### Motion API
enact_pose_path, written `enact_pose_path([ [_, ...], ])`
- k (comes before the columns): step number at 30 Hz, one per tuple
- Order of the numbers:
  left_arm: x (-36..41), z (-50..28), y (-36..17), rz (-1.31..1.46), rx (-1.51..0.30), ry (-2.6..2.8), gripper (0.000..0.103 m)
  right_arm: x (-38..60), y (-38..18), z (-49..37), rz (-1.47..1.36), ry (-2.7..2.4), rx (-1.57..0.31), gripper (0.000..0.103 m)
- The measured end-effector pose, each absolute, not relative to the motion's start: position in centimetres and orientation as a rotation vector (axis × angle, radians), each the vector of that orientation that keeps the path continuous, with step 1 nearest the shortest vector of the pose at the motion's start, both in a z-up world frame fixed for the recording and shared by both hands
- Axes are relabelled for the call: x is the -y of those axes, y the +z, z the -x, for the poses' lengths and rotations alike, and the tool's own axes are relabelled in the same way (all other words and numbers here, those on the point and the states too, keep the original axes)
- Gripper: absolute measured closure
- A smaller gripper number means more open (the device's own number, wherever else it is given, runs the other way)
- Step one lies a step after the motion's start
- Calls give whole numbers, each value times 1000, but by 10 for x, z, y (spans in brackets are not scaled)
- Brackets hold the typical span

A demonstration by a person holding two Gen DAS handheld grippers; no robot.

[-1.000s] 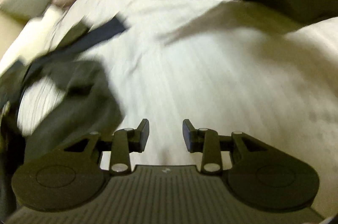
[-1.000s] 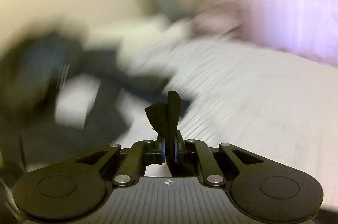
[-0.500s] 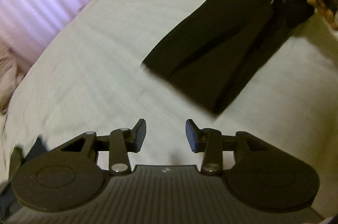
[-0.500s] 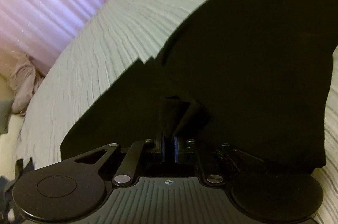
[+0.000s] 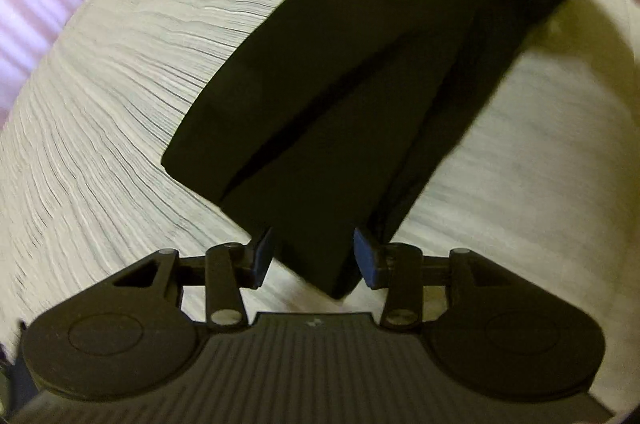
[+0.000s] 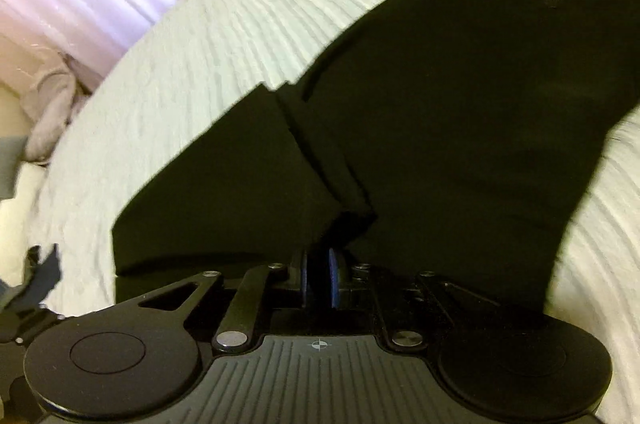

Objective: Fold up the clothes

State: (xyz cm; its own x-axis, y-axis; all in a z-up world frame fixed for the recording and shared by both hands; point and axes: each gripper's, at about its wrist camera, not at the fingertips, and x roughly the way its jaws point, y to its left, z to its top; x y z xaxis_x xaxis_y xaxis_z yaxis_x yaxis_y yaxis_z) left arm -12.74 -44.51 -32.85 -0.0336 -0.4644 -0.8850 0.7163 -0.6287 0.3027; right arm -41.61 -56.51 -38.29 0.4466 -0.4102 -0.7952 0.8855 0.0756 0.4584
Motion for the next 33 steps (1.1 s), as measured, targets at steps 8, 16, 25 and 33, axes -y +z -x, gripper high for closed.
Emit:
enact_pose_path([
  [8, 427, 138, -351, -1509, -102, -1834, 64, 542, -358, 398, -885, -954, -645, 94],
  [16, 418, 136, -361, -1503, -122, -1832, 96, 573, -338, 366, -824, -891, -592, 18],
  [25, 423, 75, -327, -1069, -674, -1762, 84, 615, -334, 253, -678, -555, -740, 18],
  [33, 459, 13, -353, -618, -1080, -1558, 78, 623, -344, 103, -205, -123, -1007, 18],
])
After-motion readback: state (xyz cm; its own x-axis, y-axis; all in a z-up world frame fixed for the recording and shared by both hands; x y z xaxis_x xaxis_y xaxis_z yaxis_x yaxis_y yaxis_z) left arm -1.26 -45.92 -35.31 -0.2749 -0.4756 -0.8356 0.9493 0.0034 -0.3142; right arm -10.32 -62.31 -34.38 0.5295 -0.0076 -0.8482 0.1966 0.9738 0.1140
